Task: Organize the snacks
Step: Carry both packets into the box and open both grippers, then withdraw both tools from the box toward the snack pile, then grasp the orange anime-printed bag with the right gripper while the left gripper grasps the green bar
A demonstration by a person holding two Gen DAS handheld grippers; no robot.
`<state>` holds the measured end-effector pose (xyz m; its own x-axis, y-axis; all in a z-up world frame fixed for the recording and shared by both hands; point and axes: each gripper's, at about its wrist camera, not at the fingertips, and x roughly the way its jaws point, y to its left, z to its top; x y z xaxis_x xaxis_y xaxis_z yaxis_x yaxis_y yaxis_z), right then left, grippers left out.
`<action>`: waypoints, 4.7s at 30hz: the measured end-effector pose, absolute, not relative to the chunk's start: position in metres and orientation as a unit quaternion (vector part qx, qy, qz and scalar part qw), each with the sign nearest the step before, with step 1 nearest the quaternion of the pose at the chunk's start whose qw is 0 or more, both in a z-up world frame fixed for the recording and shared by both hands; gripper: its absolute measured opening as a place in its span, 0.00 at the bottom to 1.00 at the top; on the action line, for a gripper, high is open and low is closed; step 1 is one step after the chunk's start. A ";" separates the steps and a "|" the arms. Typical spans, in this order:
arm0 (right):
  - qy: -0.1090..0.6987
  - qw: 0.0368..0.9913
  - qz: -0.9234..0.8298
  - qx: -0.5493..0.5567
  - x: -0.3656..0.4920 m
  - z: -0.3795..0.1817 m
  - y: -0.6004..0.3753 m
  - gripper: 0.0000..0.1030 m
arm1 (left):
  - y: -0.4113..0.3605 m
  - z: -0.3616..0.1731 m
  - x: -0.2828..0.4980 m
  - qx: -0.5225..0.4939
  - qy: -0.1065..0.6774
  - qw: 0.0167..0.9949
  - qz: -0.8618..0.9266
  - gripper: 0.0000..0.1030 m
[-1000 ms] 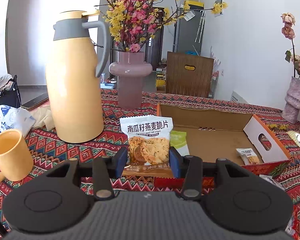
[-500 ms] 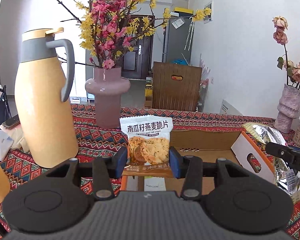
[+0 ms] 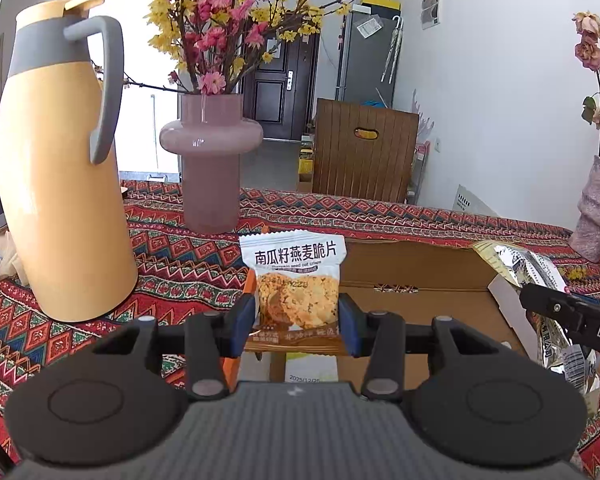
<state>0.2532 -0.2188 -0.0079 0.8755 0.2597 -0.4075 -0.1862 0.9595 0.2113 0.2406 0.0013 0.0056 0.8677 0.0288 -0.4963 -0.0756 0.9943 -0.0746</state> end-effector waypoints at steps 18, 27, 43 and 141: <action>0.227 0.964 0.090 0.103 0.260 -0.017 -0.226 0.83 | -0.003 0.003 0.230 -0.042 0.228 0.973 0.015 0.91; 0.208 0.968 0.083 0.112 0.251 -0.012 -0.234 1.00 | -0.004 0.004 0.227 -0.046 0.222 0.974 0.024 1.00; 0.174 0.979 0.076 0.080 0.226 0.024 -0.230 1.00 | -0.012 0.032 0.203 -0.039 0.201 0.978 0.032 1.00; 0.311 0.946 0.093 -0.027 0.025 -0.082 -0.210 0.75 | 0.000 -0.031 0.022 -0.024 0.288 0.957 -0.015 1.00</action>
